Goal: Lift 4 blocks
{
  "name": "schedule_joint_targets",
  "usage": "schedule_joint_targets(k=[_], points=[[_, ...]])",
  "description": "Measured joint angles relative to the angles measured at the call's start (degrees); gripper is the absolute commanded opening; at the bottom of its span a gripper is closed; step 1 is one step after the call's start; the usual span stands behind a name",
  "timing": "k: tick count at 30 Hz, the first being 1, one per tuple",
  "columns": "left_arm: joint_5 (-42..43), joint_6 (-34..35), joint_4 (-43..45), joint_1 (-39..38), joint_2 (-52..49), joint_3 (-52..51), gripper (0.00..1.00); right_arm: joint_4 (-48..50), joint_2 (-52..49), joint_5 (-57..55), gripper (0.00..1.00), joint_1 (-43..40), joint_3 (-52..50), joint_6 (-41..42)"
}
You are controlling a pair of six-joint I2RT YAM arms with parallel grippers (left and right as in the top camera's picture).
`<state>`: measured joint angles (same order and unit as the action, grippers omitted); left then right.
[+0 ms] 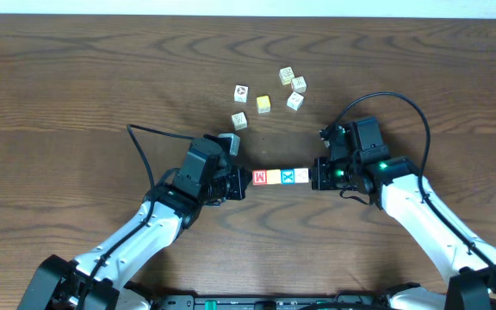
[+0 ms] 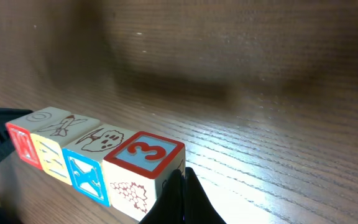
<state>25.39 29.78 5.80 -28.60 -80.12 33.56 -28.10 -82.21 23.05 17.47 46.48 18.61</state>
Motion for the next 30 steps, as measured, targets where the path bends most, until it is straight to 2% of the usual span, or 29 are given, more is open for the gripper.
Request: schedule_joint_targets(k=[30], points=[[-0.2, 0.0, 0.0, 0.0, 1.2, 0.2, 0.07, -0.2, 0.3, -0.4, 0.01, 0.0, 0.4, 0.0]])
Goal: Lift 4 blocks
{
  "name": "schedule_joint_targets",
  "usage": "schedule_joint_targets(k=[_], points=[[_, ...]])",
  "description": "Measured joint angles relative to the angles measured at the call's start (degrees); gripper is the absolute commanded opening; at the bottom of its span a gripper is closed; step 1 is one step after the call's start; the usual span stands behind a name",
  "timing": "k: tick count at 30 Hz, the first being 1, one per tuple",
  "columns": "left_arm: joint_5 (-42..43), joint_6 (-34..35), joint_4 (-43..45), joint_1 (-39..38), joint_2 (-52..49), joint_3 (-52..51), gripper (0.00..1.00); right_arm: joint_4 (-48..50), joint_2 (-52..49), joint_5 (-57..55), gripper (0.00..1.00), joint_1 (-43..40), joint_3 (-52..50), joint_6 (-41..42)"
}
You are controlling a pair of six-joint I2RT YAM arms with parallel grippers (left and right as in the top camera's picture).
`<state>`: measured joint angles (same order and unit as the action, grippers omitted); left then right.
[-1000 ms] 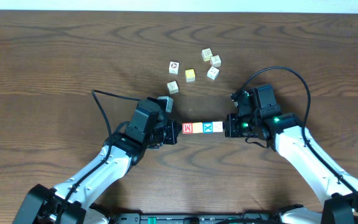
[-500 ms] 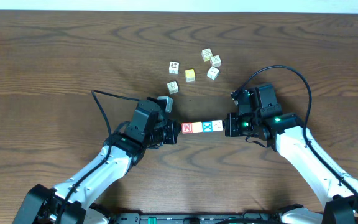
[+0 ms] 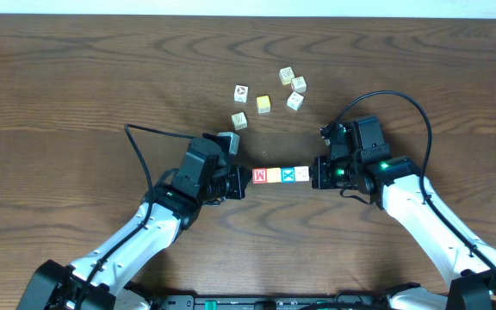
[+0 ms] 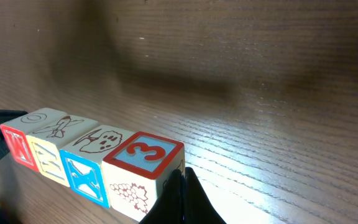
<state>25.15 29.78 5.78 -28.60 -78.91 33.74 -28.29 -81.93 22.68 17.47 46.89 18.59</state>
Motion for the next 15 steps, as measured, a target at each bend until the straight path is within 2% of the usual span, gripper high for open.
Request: schedule_joint_targets(k=[15], points=[[0.0, 0.0, 0.0, 0.0, 0.1, 0.8, 0.08, -0.4, 0.0, -0.6, 0.01, 0.0, 0.0, 0.0]])
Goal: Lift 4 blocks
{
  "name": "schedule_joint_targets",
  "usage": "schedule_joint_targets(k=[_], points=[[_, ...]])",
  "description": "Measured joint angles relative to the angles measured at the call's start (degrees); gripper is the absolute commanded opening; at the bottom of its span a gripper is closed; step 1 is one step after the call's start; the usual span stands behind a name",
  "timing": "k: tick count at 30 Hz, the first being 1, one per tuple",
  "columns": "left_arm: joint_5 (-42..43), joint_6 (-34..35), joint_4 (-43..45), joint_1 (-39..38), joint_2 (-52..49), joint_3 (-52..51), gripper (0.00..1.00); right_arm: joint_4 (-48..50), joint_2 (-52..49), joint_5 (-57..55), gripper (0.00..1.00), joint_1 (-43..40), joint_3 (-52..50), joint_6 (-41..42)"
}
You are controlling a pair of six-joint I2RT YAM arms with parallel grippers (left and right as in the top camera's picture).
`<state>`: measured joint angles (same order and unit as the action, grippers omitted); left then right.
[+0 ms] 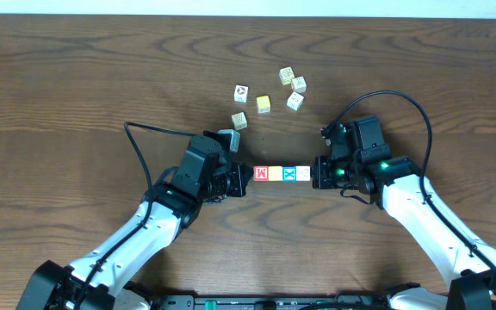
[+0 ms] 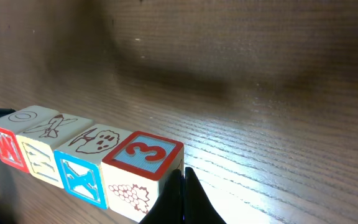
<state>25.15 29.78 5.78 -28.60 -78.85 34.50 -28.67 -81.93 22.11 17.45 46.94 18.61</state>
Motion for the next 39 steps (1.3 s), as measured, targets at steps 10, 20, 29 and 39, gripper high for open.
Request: schedule_joint_targets(k=[10, 20, 29, 39], points=[[-0.2, 0.0, 0.0, 0.1, 0.0, 0.0, 0.07, -2.0, 0.1, 0.0, 0.01, 0.0, 2.6, -0.7], [-0.2, 0.0, 0.0, 0.1, 0.0, 0.0, 0.07, -2.1, 0.3, 0.0, 0.01, 0.0, 2.6, -1.1], [-0.2, 0.0, 0.0, 0.1, 0.0, 0.0, 0.07, -2.1, 0.3, 0.0, 0.01, 0.0, 2.6, -1.1], [-0.2, 0.0, 0.0, 0.1, 0.0, 0.0, 0.07, -2.1, 0.3, 0.0, 0.01, 0.0, 2.6, -1.2]])
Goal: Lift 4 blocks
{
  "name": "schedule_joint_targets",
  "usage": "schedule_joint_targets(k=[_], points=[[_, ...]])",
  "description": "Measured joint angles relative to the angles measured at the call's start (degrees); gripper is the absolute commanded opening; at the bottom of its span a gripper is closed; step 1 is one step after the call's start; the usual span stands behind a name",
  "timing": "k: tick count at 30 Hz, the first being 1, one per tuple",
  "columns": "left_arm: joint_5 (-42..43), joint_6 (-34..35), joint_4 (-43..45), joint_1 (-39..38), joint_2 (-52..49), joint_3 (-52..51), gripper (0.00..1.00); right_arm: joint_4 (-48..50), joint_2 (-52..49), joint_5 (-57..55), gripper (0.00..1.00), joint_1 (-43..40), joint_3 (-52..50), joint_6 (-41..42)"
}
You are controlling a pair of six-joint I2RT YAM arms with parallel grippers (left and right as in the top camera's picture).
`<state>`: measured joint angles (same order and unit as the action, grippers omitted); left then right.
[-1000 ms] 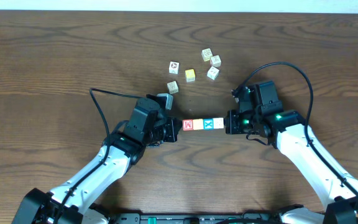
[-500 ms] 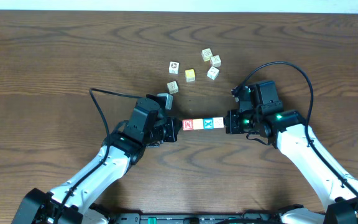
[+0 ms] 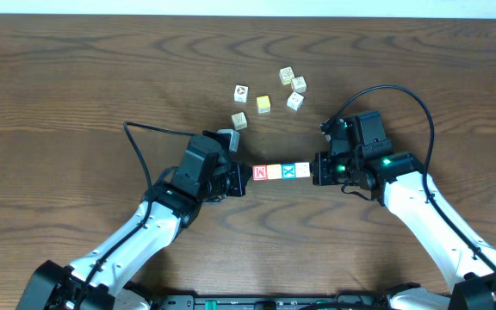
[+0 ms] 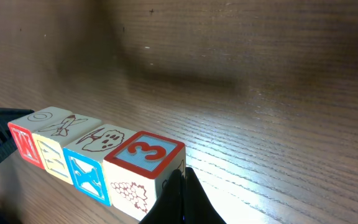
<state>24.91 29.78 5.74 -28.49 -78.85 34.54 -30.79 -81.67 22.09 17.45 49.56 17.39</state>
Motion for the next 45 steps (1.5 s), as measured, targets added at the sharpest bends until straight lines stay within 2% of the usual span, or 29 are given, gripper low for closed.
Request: schedule_joint_targets(k=[45], points=[[-0.2, 0.0, 0.0, 0.2, 0.0, 2.2, 0.07, -1.1, 0.0, -1.6, 0.01, -0.1, 1.4, 0.0]])
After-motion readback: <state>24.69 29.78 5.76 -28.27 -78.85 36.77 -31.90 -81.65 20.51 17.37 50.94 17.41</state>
